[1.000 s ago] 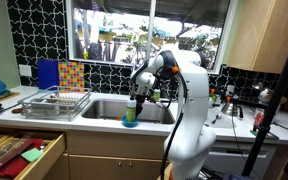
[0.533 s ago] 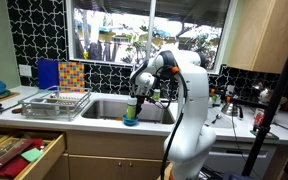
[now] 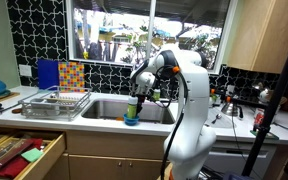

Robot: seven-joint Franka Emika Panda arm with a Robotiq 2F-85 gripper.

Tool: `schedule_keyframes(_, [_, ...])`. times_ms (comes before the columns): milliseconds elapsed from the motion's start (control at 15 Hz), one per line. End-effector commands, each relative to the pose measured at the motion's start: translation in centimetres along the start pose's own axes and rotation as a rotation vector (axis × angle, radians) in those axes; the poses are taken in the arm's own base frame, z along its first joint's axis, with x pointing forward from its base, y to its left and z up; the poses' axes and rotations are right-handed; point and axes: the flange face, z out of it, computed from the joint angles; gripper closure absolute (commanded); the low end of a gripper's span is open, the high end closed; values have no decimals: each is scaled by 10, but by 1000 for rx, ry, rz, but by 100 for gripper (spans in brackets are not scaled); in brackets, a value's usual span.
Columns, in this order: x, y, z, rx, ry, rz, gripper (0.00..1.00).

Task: Pick up the orange bowl and put it in the sink, pick up the blue bowl and put it on the kitchen counter in front of the sink, pick up the green container and put it in the blue bowl, move the blue bowl to the kitchen counter next to the tap

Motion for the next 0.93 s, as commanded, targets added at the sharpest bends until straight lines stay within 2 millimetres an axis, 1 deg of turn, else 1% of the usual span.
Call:
schedule_keyframes(0, [-17, 4, -40, -44, 14, 14, 99])
schedule_keyframes(133, [-28, 16, -60, -67, 47, 65, 99])
schedule_keyframes(200, [-35, 25, -70, -84, 66, 109, 99])
schedule_keyframes(267, [-43, 38, -81, -108, 94, 174, 99])
schedule_keyframes(533, [-70, 79, -119, -206, 168, 369, 99])
schedule_keyframes(600, [-72, 84, -125, -226, 196, 391, 99])
schedule_keyframes(667, [-70, 73, -117, -187, 178, 327, 96])
schedule_keyframes(733, [-74, 78, -122, -201, 193, 351, 96])
schedule_keyframes(867, [-75, 82, -126, -210, 201, 368, 96])
